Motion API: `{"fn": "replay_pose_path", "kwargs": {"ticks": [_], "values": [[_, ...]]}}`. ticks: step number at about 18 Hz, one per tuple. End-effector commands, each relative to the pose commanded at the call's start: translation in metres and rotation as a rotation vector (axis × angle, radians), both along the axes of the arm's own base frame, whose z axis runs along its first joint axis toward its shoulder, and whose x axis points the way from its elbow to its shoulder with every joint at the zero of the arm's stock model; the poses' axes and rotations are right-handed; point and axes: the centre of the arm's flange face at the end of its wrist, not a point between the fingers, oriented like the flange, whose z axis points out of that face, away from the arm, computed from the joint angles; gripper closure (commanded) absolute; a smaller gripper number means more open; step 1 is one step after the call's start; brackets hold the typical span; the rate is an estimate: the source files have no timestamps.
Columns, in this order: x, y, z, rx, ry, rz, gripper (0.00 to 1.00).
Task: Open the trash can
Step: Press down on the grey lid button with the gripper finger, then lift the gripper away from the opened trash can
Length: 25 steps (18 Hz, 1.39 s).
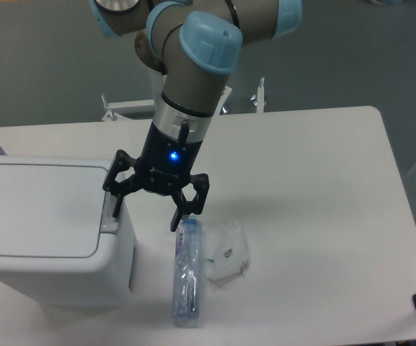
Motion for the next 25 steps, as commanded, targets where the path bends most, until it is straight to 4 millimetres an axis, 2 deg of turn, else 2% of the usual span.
{"fn": "replay_pose_path", "kwargs": {"ticks": [19, 25], "values": [[-0.001, 0.003, -0.006, -0.009, -0.016, 0.009, 0.00], [-0.005, 0.002, 0.010, 0.011, 0.004, 0.015, 0.00]]}}
